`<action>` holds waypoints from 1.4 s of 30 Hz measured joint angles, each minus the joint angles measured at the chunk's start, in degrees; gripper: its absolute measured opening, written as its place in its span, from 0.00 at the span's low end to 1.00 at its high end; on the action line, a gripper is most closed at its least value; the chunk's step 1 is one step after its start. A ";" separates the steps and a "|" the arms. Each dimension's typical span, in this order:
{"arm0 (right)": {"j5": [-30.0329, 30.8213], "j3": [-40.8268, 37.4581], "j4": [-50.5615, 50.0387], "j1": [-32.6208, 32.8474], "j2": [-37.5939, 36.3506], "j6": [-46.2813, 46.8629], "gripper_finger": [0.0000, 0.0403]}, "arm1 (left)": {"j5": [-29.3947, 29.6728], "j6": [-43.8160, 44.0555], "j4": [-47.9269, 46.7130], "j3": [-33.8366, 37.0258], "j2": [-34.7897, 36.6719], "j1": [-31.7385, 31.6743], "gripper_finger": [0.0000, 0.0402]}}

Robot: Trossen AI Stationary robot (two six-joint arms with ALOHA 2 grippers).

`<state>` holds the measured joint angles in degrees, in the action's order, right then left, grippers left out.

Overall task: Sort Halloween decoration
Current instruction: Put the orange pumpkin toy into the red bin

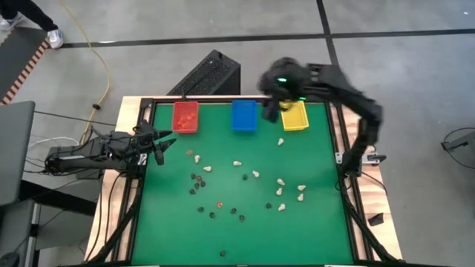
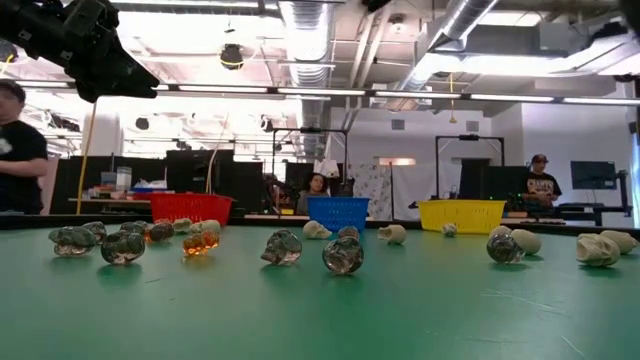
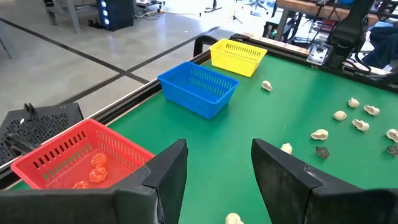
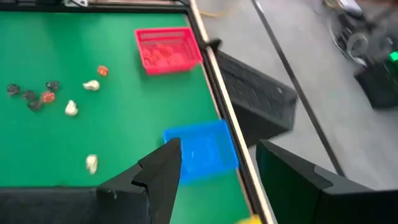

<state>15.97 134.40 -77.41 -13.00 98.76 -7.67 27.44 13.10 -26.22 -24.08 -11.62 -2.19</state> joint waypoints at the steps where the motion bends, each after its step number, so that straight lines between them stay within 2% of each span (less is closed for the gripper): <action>1: 1.41 -0.80 -1.43 0.77 -2.07 1.50 0.59 | -0.01 0.00 0.00 0.00 0.00 0.00 0.42; 7: 13.24 -11.90 -7.09 8.91 -14.81 9.59 0.59 | -0.02 0.02 0.00 -0.01 0.00 0.00 0.42; 13: 22.62 -33.64 -5.24 17.53 -30.64 22.46 0.59 | -0.02 0.02 0.00 -0.02 0.00 -0.01 0.42; 18: 25.94 -54.53 4.49 22.67 -41.84 31.85 0.59 | -0.02 0.02 0.00 -0.02 0.02 -0.01 0.42; 22: 26.00 -70.15 17.98 25.85 -47.47 32.08 0.59 | -0.04 0.02 0.00 -0.01 0.02 0.00 0.42; 28: 24.48 -85.72 45.27 29.15 -47.78 22.99 0.59 | -0.02 0.11 -0.02 -0.02 0.02 0.00 0.42; 34: 20.28 -91.77 68.44 31.32 -41.87 13.21 0.59 | -0.02 0.09 -0.02 0.00 0.02 -0.01 0.42; 39: 19.69 -91.70 74.02 31.71 -35.94 10.91 0.59 | -0.02 0.11 -0.02 0.00 0.02 0.01 0.42; 42: 16.65 -91.72 74.99 31.70 -32.73 10.81 0.58 | -0.02 0.13 -0.02 -0.02 0.02 0.01 0.42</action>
<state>32.62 42.68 -2.42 18.70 66.04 3.14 27.42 13.23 -26.24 -24.10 -11.60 -2.18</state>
